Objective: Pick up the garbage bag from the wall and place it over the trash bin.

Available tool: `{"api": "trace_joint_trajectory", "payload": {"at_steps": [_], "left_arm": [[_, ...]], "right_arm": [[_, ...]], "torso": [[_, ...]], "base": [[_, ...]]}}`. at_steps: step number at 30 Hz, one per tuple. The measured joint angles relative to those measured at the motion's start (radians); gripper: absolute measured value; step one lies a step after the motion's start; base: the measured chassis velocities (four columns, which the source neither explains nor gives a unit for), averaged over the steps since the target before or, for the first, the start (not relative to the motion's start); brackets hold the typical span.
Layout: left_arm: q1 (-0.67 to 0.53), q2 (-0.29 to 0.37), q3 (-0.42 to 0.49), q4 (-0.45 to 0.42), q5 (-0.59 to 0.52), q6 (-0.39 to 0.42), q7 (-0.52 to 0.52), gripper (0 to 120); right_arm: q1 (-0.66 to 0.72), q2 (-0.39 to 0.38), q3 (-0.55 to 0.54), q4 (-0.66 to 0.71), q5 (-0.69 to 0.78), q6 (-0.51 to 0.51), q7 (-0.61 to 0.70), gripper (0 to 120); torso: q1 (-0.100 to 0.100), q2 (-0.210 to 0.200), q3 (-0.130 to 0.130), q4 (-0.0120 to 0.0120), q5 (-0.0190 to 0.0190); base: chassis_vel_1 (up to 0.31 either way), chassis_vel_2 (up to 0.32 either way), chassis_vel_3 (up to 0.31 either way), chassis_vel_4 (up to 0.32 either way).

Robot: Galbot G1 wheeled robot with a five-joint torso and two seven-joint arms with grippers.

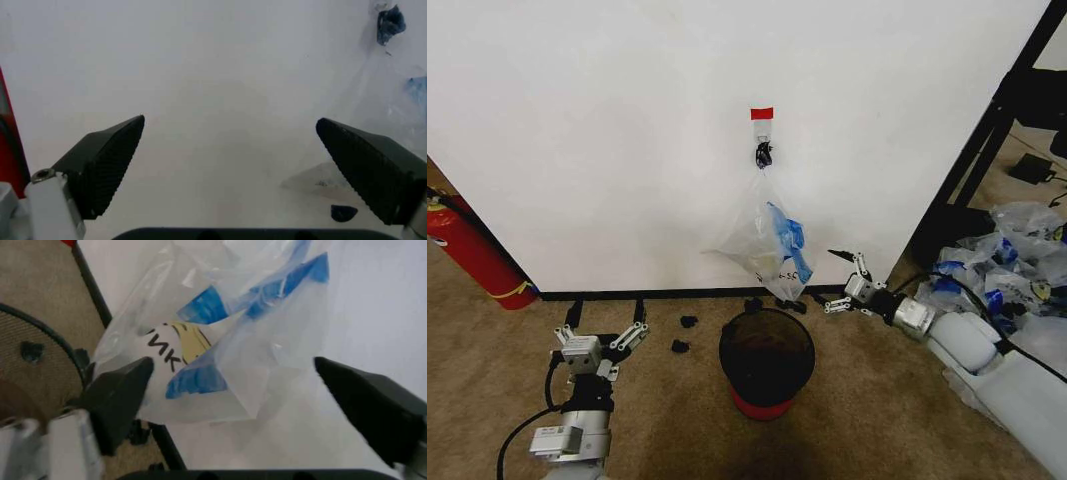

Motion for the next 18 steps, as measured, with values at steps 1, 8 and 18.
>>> {"api": "trace_joint_trajectory", "payload": {"at_steps": [1,8,18], "left_arm": [[0.000,0.000,0.000,0.000,0.000,0.000,0.000,100],[0.002,0.000,-0.001,0.004,-0.001,-0.004,-0.003,100],[0.009,-0.001,0.001,-0.003,0.007,-0.007,-0.003,100]], "right_arm": [[0.000,0.000,0.000,0.000,0.000,0.000,0.000,88],[0.009,0.013,0.005,-0.012,0.037,0.006,0.026,61],[-0.011,0.014,0.023,-0.021,0.096,-0.022,0.058,27]], "torso": [[0.000,0.000,0.000,0.0000,0.0000],[0.000,0.000,0.000,0.0000,-0.0001],[0.000,0.000,0.000,-0.0001,0.0000]], "base": [[0.000,0.000,0.000,0.000],[0.000,0.000,0.000,0.000],[0.000,0.000,0.000,0.000]]}}
